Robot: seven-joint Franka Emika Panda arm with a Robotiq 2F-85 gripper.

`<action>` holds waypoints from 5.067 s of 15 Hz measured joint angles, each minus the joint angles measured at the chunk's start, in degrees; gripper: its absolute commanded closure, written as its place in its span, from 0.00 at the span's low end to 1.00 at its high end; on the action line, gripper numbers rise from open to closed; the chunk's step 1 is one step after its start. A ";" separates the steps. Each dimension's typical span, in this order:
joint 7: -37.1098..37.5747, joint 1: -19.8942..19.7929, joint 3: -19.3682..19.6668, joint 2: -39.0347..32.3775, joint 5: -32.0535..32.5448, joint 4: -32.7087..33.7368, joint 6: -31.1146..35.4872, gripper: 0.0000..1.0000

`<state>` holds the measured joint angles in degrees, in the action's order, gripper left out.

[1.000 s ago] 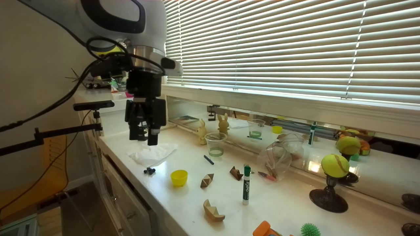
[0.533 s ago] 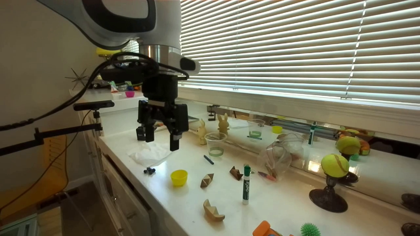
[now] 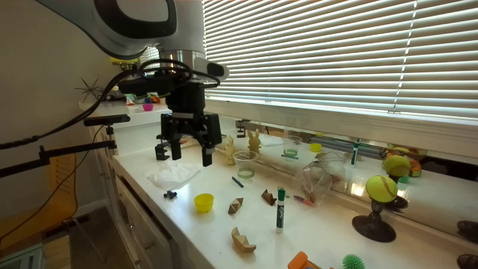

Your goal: Put the marker in the plastic cup

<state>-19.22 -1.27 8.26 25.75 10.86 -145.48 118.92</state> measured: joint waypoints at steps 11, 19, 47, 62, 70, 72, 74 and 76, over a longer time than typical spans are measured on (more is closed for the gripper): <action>-11.89 -1.21 9.39 -8.04 -2.67 -1.17 20.39 0.00; -10.67 -3.89 10.21 -13.34 -5.91 5.73 21.09 0.00; -3.89 -5.83 3.09 -33.58 -5.90 21.52 18.24 0.00; -1.13 -6.55 1.99 -38.02 -5.90 24.93 18.24 0.37; -1.12 -7.02 1.61 -38.59 -5.90 25.62 18.25 0.95; -1.12 -7.07 1.61 -38.65 -5.90 25.76 18.25 0.97; -1.12 -7.11 1.60 -38.68 -5.90 25.82 18.25 0.95; -1.12 -7.19 1.60 -38.70 -5.90 25.85 18.25 0.95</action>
<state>-20.35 -8.45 9.87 -12.95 4.96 -119.64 137.17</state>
